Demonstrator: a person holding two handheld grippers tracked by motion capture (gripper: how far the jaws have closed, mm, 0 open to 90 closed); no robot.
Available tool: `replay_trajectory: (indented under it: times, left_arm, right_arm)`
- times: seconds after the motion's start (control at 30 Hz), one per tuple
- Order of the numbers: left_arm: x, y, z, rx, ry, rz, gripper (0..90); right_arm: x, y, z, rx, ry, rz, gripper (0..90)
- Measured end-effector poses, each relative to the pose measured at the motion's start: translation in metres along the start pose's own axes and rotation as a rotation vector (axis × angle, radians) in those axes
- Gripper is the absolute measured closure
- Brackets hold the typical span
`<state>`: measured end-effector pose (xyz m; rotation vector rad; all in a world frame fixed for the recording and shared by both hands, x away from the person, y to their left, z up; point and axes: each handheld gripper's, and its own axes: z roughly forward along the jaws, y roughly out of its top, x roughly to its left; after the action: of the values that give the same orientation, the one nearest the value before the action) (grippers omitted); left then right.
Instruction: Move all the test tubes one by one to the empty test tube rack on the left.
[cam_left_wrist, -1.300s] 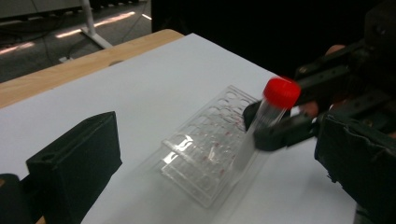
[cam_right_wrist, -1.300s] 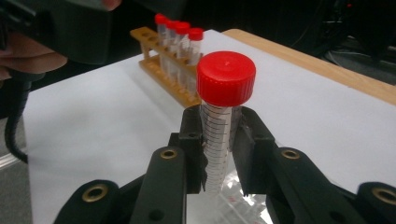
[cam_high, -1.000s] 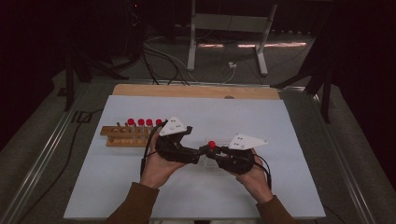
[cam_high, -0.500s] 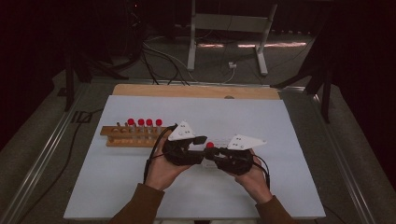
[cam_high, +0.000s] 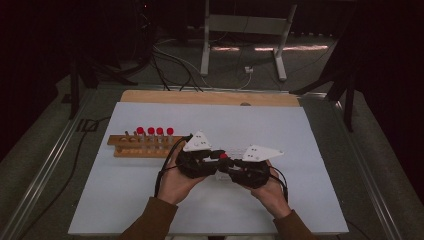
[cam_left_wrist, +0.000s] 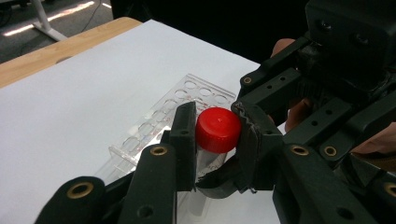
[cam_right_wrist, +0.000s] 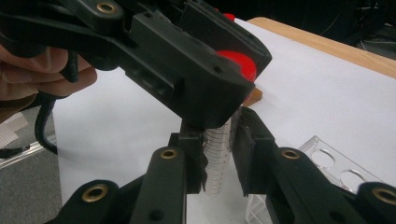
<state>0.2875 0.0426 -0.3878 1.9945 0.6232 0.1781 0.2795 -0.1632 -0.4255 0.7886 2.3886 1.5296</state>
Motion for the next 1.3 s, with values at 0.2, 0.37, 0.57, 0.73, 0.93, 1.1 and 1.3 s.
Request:
replay_trajectory:
  times: [0.2,0.37,0.57,0.73,0.93,1.1,1.3]
  left_arm:
    - [0.001,0.0,0.001,0.004,-0.002,-0.014,71.1]
    - [0.001,-0.001,0.003,-0.001,-0.007,-0.023,71.2]
    - [0.001,0.0,0.004,0.001,-0.008,-0.021,71.2]
    - [0.001,0.0,0.003,0.008,0.009,-0.025,71.2]
    - [0.003,0.001,0.0,-0.001,0.018,-0.036,71.1]
    - [0.004,0.001,-0.002,-0.001,0.028,-0.037,71.1]
    - [0.008,0.001,-0.008,-0.012,0.04,-0.047,71.2]
  right_arm:
    - [0.0,-0.001,0.001,0.004,0.002,-0.005,71.9]
    - [0.0,0.0,0.001,0.002,0.014,-0.003,53.2]
    - [0.0,0.0,0.004,0.013,0.022,0.02,26.0]
    - [-0.002,-0.001,0.004,0.016,-0.018,0.014,8.7]
    - [-0.008,-0.001,-0.003,0.001,-0.025,0.024,0.8]
    - [-0.012,-0.001,-0.007,-0.017,-0.039,0.027,0.0]
    - [-0.016,0.0,-0.014,-0.037,-0.061,0.032,0.0]
